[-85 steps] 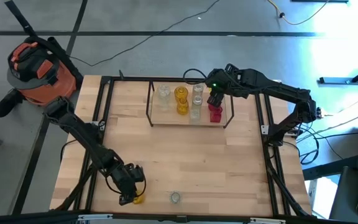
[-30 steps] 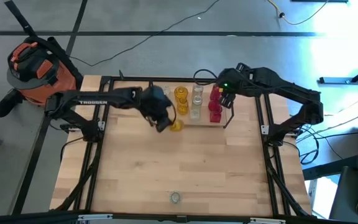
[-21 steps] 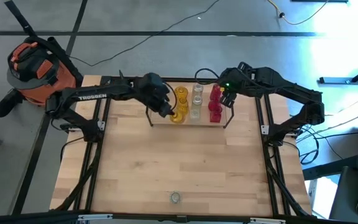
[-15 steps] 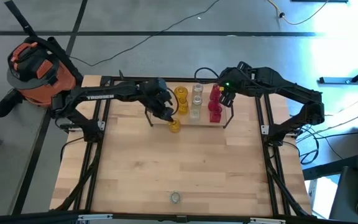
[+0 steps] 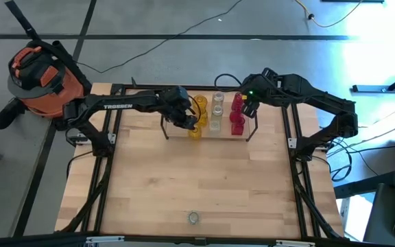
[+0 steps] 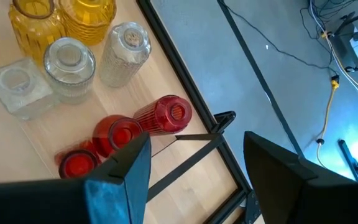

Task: Sort vases onto shelf
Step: Put the yellow vase on the shelf aligned with the other yellow vases

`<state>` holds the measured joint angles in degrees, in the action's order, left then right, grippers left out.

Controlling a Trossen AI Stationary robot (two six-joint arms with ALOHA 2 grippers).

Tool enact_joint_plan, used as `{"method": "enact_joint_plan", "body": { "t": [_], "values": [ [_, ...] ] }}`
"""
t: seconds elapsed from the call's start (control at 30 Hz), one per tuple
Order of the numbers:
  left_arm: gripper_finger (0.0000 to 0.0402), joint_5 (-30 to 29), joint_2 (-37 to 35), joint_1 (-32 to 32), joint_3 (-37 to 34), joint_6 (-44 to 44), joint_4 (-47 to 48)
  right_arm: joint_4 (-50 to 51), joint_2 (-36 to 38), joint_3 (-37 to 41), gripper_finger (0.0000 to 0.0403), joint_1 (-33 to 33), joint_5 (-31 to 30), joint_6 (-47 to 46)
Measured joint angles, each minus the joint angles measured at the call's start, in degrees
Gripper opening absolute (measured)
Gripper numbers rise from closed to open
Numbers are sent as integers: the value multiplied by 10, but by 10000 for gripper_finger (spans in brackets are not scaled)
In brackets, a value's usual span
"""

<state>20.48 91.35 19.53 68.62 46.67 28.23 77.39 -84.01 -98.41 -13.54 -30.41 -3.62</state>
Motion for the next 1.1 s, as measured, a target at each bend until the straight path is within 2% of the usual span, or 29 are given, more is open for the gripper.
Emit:
{"method": "enact_joint_plan", "body": {
  "t": [0.33,0.77,1.1],
  "values": [
    [6,-15,29,-4,0,39,-66,-14,0,0,211,0,0,0],
    [7,-51,40,-7,0,43,-74,-10,0,0,211,0,0,0],
    [35,-82,40,-7,0,55,-75,-10,-1,0,211,0,0,1]
  ]
}}
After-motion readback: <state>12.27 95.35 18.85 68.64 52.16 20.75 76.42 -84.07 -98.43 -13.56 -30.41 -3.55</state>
